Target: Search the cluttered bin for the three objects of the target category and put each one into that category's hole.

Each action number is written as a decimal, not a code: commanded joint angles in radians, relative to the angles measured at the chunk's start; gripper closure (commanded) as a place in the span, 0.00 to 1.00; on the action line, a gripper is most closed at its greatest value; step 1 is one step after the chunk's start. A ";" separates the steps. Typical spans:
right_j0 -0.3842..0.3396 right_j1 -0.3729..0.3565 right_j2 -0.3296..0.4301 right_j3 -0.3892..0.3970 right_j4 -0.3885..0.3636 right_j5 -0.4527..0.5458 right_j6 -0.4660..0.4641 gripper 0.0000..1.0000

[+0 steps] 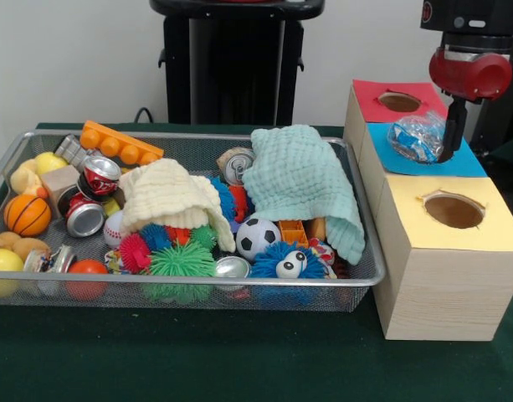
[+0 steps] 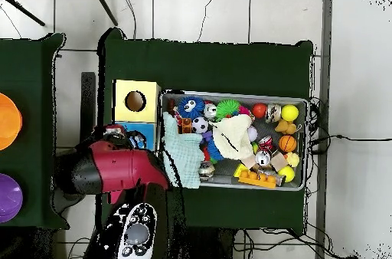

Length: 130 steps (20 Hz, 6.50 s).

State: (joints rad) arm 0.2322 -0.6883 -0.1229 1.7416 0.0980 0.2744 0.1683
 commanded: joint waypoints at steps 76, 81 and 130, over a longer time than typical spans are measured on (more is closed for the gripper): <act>0.094 0.267 -0.138 -0.054 0.062 0.292 0.453 1.00; 0.041 0.215 -0.081 0.011 0.073 0.198 0.429 1.00; 0.015 0.029 -0.032 0.075 0.085 0.106 0.447 1.00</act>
State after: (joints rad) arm 0.2406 -0.6557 -0.1691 1.7785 0.1692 0.2884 0.2838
